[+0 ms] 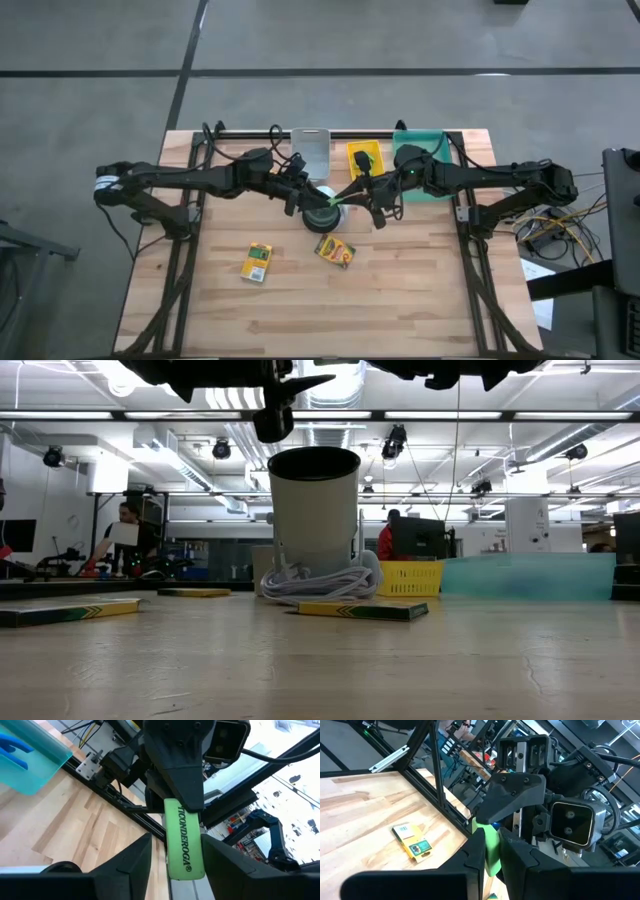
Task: Pick & Place School Supplies
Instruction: Put the green eraser into the yellow bin
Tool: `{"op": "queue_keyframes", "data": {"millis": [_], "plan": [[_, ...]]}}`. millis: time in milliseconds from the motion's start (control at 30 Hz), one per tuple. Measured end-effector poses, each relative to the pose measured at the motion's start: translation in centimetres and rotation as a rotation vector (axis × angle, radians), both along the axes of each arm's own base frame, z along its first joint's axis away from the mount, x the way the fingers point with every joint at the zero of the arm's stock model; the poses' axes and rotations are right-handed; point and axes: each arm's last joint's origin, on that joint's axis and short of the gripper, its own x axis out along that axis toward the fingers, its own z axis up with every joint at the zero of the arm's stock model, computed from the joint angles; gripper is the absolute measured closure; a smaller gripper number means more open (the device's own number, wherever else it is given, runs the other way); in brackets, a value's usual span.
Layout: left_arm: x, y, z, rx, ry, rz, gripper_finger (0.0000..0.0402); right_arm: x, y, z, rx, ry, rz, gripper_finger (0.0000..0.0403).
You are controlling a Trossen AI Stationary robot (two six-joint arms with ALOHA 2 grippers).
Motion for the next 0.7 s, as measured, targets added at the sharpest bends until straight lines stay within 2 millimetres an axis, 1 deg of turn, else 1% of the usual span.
{"op": "queue_keyframes", "data": {"millis": [467, 700], "plan": [[0.01, 0.01, -0.03, -0.019, 0.007, 0.002, 0.0181, 0.0, 0.0, 0.0, 0.001, 0.0, 0.001, 0.0364], [0.01, 0.01, -0.02, -0.019, 0.006, 0.002, 0.0168, 0.0, 0.0, 0.0, 0.004, 0.001, 0.001, 0.0364]]}}
